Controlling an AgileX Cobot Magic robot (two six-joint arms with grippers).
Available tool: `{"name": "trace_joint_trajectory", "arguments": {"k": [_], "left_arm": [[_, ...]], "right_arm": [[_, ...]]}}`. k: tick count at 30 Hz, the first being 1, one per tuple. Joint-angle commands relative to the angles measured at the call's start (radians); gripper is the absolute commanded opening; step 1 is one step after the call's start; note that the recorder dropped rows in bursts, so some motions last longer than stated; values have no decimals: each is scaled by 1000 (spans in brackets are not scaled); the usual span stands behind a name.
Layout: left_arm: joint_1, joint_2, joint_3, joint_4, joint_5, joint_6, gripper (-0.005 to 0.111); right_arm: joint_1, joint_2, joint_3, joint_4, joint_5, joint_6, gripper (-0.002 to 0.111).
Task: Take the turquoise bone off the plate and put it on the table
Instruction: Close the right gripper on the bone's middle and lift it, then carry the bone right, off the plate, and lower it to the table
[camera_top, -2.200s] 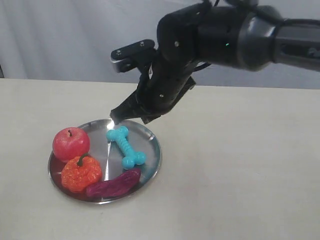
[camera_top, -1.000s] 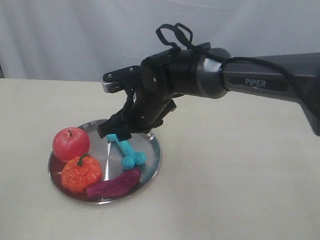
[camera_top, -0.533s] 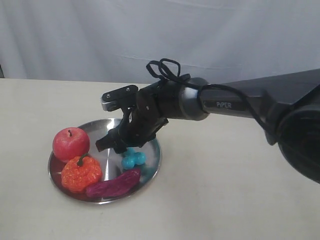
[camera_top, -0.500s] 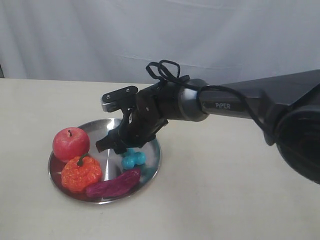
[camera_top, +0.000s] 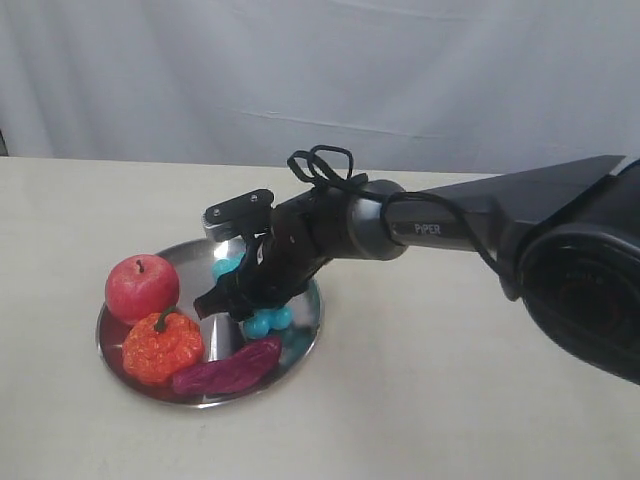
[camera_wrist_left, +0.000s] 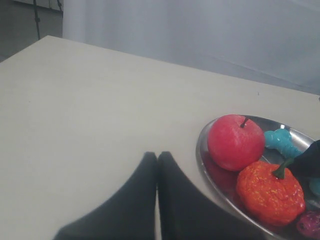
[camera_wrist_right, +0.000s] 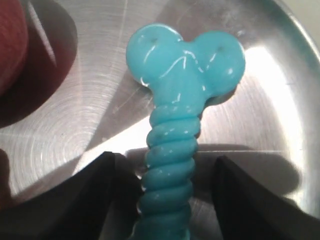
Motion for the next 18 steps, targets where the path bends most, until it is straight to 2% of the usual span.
{"name": "trace_joint_trajectory", "arguments": {"k": [1,3,4,5,12,18], "left_arm": [[-6,-1,3,-3,-5,-2,0],[-6,-1,3,-3,-5,-2,0],[-6,-1,3,-3,-5,-2,0],[-6,-1,3,-3,-5,-2,0],[-6,-1,3,-3,-5,-2,0],[-6,-1,3,-3,-5,-2,0]], "right_arm": [[-2,0,-3,0,-5,-4,42],[-2,-2,-3,0,-5,0,12],[-2,-4,-3,0,-5,0,3],[-2,-9,-3,0,-2,3,-1],[2,-152,-3,27,93,23,-1],[22,-329,-3,32,313,116,-1]]}}
